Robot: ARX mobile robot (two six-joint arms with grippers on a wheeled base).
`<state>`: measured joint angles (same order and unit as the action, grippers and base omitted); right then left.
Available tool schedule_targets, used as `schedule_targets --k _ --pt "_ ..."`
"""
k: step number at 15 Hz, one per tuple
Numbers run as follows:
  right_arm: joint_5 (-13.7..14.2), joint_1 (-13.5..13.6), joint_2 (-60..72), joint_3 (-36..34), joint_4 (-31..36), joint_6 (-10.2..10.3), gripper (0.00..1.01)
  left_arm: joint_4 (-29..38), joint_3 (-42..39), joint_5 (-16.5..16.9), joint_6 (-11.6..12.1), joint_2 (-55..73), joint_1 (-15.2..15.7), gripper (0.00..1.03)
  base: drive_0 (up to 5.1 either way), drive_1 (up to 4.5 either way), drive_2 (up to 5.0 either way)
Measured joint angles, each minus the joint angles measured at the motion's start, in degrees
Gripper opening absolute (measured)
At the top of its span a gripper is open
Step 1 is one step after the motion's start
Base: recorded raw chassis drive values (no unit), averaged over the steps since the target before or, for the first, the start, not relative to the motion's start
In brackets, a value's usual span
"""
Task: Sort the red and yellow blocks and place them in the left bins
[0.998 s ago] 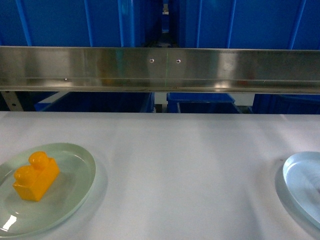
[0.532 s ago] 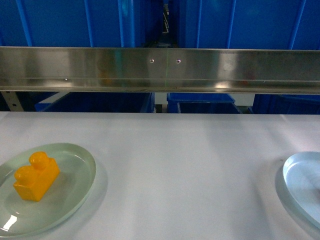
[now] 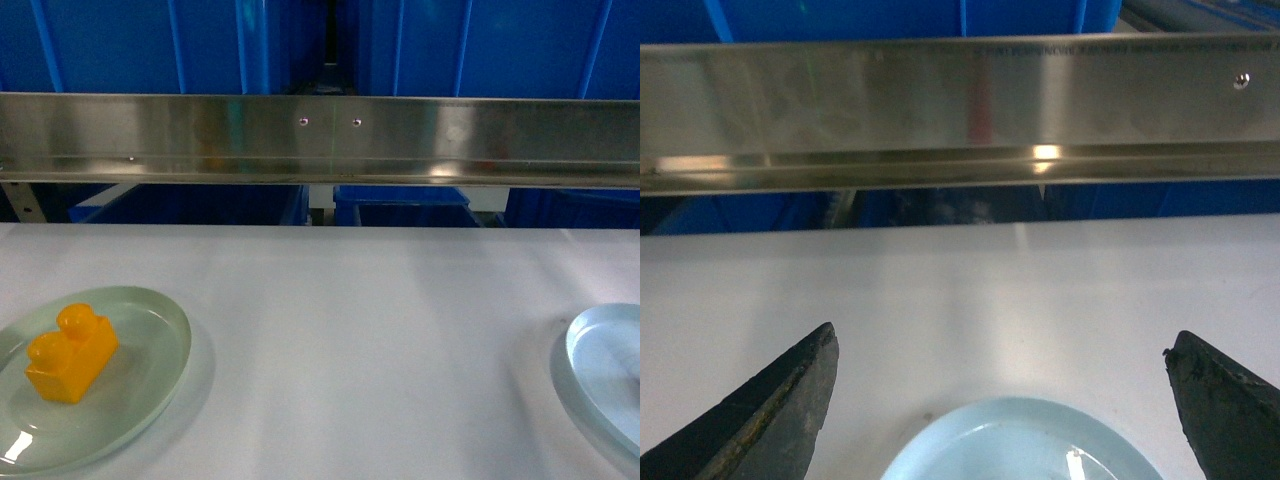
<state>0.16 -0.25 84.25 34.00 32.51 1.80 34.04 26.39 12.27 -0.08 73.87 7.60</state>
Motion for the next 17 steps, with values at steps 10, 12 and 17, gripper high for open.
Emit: schedule_targets --k 10,12,17 --pt "0.83 -5.75 18.32 6.91 -5.4 -9.46 0.98 -0.74 -0.48 1.99 0.31 3.04 -3.28 0.98 0.0 0.0 0.0" --pt "0.22 -5.68 16.76 5.75 -6.93 -8.7 0.98 -0.74 -0.48 1.97 0.31 3.04 -3.28 0.98 0.0 0.0 0.0" --pt "-3.78 -5.29 10.82 2.78 -14.34 -4.09 0.98 -0.74 -0.48 1.99 0.31 3.04 -3.28 0.98 0.0 0.0 0.0"
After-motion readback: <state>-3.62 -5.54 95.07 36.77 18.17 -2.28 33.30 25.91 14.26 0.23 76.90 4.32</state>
